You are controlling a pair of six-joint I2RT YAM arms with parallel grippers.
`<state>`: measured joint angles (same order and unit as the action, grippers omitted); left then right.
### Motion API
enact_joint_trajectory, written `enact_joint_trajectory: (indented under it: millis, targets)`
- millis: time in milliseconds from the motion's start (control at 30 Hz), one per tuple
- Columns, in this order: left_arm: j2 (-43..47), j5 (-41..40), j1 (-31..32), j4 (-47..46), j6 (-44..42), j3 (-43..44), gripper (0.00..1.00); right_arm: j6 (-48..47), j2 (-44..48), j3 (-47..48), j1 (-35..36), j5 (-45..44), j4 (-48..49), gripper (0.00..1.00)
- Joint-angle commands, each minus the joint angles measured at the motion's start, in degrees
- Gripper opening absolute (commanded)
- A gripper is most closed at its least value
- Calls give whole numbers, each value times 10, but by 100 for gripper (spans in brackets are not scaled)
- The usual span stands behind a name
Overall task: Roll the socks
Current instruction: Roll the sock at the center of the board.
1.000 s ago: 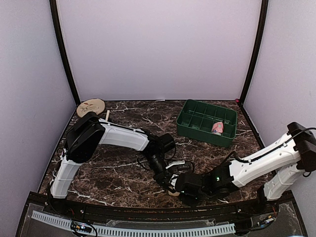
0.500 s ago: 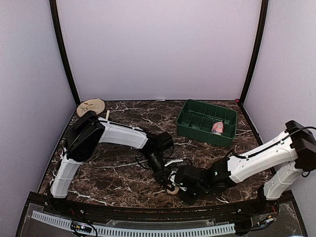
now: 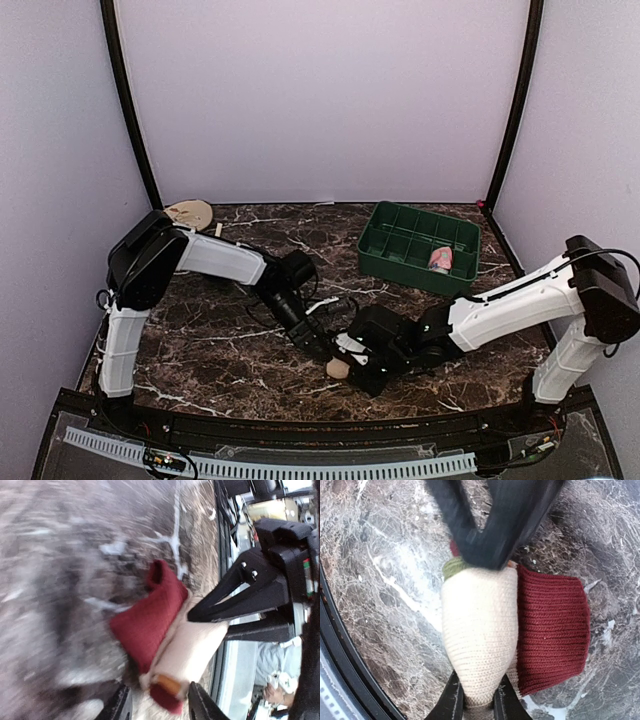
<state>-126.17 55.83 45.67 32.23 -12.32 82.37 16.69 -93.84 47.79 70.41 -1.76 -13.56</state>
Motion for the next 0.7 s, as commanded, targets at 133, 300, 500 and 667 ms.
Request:
enact_joint_trajectory:
  millis: [133,300,500,667]
  targets:
    - [56,-105,-37,-77,42,-62,42,28,-18,-6,-32,107,-23,7]
    - [113,-161,-38,-149,58,-127,42,46,-12,-13,-61,156,-17,6]
    - [221,-226,-27,-304,74,-248,43,59,-8,-20,-100,221,-15,5]
    - [302,-315,20,-400,54,-332,44,67,-22,-27,-136,297,-11,4]
